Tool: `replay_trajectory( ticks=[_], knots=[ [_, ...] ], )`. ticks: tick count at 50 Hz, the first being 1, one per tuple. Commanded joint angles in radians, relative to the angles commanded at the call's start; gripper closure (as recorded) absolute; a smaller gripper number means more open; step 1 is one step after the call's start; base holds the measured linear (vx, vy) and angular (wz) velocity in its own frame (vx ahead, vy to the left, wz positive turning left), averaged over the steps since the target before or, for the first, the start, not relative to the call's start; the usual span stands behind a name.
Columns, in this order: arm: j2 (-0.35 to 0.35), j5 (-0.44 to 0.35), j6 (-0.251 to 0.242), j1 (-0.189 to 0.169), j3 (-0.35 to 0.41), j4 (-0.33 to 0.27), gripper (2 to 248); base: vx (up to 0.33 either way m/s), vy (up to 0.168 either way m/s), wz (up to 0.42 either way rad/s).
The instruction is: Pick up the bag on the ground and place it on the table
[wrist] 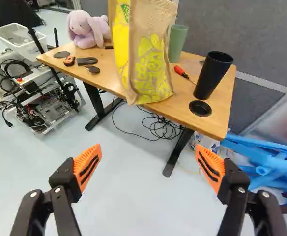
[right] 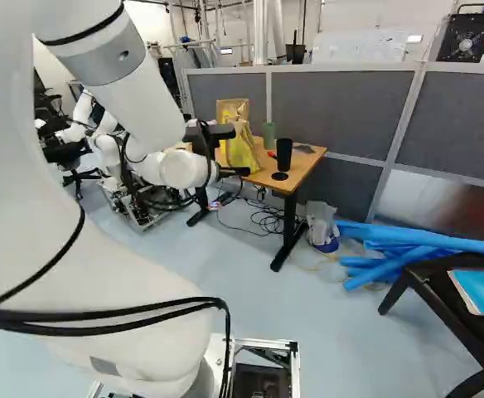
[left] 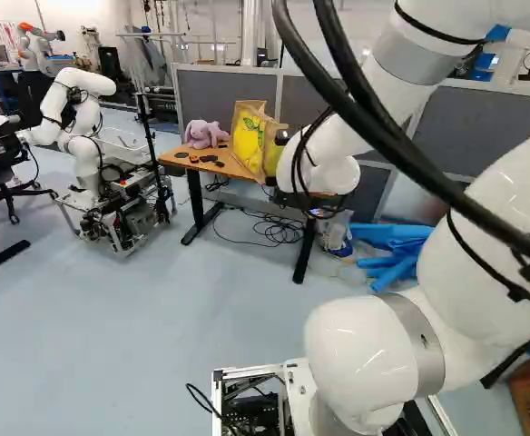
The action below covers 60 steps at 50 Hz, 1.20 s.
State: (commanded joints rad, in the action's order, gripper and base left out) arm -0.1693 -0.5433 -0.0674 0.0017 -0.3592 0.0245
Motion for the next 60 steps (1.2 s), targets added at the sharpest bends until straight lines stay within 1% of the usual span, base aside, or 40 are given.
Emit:
replay_trajectory(
  ticks=[15,30,45,60],
  knots=[
    [-0.039,-0.116,0.024,-0.001,0.096,-0.009,3,0.000,0.000,0.000],
    [-0.069,-0.208,0.043,-0.001,0.172,-0.015,3,0.000,0.000,0.000],
    [-0.091,-0.274,0.056,-0.001,0.226,-0.020,3,0.000,0.000,0.000],
    [-0.105,-0.314,0.064,-0.002,0.259,-0.023,3,0.000,0.000,0.000]
  ],
)
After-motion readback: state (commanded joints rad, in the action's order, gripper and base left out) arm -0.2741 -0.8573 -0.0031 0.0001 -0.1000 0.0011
